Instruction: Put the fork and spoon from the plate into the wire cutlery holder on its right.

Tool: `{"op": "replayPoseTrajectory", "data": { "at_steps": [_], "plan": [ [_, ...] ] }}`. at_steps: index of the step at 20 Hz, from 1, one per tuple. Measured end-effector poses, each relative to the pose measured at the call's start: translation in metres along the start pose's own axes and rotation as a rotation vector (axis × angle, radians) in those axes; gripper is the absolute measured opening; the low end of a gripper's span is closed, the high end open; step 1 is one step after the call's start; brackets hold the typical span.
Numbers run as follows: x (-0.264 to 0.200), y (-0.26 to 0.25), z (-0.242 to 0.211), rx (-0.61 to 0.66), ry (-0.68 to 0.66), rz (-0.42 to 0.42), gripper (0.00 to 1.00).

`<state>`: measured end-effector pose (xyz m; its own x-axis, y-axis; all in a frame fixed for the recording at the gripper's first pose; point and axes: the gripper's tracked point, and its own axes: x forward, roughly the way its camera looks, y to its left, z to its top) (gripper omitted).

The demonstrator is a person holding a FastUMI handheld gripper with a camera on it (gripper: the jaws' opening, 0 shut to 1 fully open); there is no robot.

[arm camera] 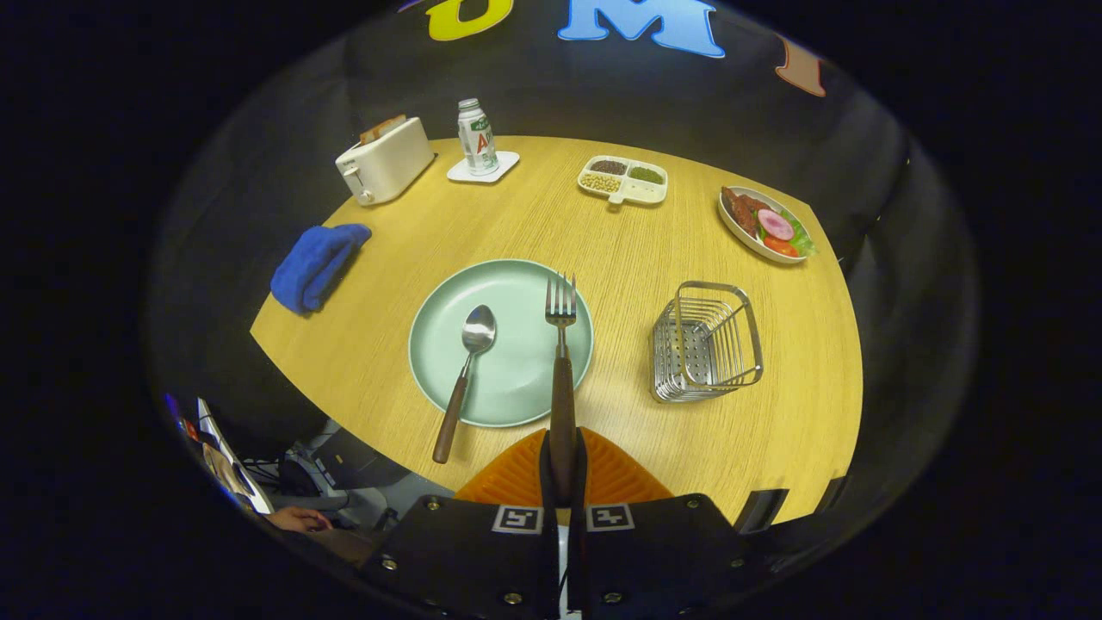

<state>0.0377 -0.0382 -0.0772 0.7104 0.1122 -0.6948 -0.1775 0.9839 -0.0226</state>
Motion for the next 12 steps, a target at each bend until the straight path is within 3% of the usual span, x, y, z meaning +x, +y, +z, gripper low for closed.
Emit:
{"op": "replayPoseTrajectory", "data": {
  "at_steps": [12],
  "plan": [
    [-0.048, -0.063, -0.013, -0.035, 0.079, -0.093, 0.04]
  ]
}}
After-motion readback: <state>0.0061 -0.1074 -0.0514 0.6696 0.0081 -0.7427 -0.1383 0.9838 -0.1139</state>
